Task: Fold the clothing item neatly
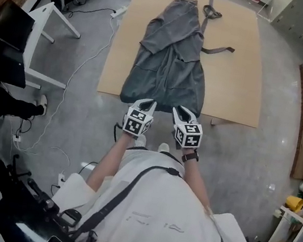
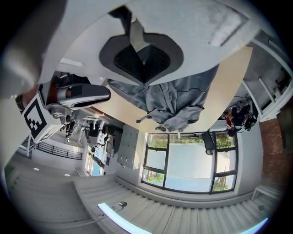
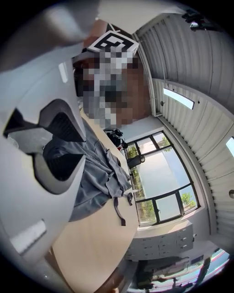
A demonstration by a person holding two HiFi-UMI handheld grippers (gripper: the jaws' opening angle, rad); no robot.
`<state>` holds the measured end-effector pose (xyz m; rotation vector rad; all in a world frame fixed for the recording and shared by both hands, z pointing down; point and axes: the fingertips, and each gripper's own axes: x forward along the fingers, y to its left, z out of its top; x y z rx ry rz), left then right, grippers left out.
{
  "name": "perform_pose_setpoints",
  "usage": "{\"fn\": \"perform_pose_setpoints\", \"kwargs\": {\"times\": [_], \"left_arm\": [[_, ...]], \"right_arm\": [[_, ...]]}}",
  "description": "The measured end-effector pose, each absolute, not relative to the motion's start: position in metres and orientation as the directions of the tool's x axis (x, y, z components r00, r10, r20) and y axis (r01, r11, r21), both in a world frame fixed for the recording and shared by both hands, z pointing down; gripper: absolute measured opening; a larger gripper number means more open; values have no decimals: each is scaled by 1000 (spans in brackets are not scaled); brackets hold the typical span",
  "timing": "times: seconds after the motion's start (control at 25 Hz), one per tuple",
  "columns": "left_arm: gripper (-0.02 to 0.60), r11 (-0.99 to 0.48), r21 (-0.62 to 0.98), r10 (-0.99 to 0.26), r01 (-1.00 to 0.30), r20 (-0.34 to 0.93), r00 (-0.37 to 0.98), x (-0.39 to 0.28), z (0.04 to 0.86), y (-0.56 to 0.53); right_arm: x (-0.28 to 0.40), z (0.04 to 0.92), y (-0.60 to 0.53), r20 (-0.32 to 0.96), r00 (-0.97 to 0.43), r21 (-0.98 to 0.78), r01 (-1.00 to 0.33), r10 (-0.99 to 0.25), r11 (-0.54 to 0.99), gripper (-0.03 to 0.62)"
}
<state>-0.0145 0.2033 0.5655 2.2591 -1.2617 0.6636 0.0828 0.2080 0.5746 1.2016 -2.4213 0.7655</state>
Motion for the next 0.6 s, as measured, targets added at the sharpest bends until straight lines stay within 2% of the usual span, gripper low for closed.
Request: {"fn": "perform_pose_setpoints", "kwargs": {"times": [0.48, 0.6], "left_arm": [[2, -397, 136, -607, -908, 703, 371, -105, 616, 246], [32, -361, 145, -582, -921, 737, 344, -130, 633, 258]], "right_arm": [[99, 616, 231, 595, -479, -317, -878, -645, 359, 91], [108, 630, 236, 628, -439, -320, -898, -643, 301, 95]]}}
